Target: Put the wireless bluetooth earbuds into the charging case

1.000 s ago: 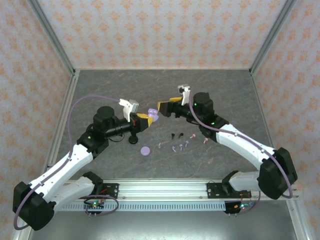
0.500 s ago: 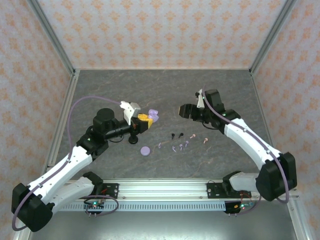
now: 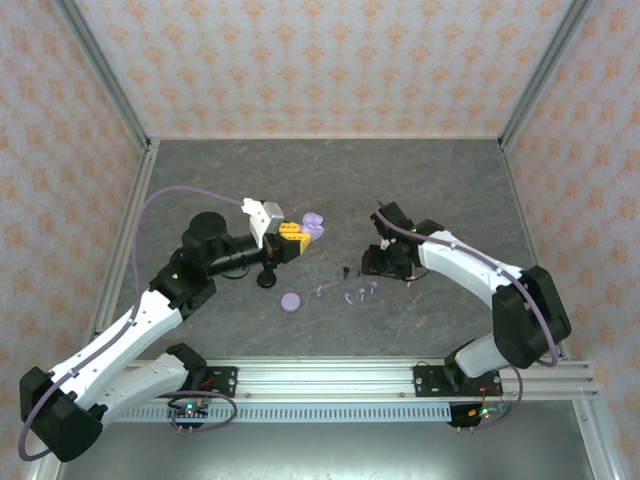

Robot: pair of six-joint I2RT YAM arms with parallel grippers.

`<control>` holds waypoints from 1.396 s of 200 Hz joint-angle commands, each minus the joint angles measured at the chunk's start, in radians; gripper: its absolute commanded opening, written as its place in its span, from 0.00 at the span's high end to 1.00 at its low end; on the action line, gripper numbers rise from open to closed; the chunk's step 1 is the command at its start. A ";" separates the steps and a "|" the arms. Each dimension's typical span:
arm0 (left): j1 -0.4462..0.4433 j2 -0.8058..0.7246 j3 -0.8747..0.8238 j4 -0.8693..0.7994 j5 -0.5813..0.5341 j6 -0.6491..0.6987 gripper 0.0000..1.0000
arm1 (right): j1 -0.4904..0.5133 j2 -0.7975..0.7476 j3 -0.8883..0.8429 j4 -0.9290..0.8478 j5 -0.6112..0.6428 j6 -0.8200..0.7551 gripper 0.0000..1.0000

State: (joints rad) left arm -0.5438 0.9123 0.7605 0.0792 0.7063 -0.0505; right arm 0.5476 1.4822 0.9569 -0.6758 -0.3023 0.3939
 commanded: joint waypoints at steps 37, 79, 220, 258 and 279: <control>-0.010 -0.007 0.029 0.015 0.021 0.024 1.00 | 0.019 0.100 -0.007 0.004 0.071 0.037 0.54; -0.011 -0.007 0.032 0.009 0.018 0.019 1.00 | 0.024 0.155 -0.001 0.029 0.065 0.039 0.58; -0.012 -0.004 0.023 0.054 -0.013 -0.011 1.00 | 0.036 0.150 -0.010 0.077 0.044 0.056 0.77; -0.016 0.008 0.011 0.110 -0.034 -0.029 1.00 | 0.036 0.001 -0.008 0.087 0.082 0.084 0.78; -0.024 0.014 0.005 0.141 -0.055 -0.029 1.00 | 0.035 -0.088 0.027 0.044 0.097 0.092 0.78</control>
State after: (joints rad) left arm -0.5529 0.9203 0.7605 0.1291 0.6865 -0.0666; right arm 0.5800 1.5032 0.9512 -0.6018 -0.2512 0.4572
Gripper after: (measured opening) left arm 0.139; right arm 0.223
